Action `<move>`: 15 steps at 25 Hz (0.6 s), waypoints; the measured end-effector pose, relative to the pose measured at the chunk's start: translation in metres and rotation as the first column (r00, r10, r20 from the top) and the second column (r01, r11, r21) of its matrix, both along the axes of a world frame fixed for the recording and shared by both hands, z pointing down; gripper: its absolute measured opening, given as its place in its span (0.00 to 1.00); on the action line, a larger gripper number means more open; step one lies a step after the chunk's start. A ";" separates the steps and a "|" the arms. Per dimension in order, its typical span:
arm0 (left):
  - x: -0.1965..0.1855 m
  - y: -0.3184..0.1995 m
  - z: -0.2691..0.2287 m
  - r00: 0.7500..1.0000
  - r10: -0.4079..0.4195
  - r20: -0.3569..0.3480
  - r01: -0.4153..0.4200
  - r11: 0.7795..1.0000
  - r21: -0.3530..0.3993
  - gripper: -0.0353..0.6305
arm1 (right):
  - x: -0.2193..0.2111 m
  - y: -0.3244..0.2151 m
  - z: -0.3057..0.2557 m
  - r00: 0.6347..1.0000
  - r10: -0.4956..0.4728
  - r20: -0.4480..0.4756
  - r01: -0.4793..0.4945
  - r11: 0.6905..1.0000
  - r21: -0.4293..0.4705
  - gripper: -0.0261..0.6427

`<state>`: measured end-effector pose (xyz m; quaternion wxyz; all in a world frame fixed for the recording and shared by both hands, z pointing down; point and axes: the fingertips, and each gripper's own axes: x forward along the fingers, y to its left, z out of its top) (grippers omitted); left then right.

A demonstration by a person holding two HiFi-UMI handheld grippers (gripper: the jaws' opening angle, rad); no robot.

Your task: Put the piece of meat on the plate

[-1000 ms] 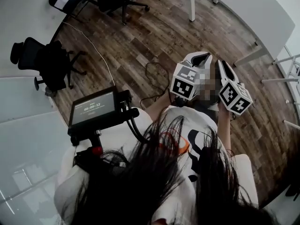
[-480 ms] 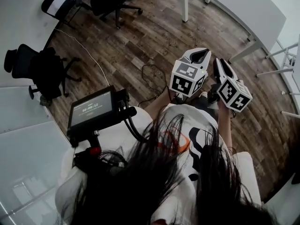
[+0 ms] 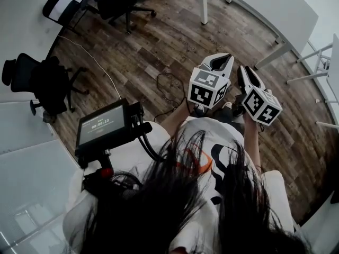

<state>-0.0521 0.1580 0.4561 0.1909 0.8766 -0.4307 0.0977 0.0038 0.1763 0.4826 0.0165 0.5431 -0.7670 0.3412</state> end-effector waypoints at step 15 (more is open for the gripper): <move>0.000 0.003 0.002 1.000 0.003 0.014 -0.002 1.000 -0.013 0.06 | 0.004 0.003 0.001 1.000 0.018 0.015 -0.017 1.000 -0.003 0.12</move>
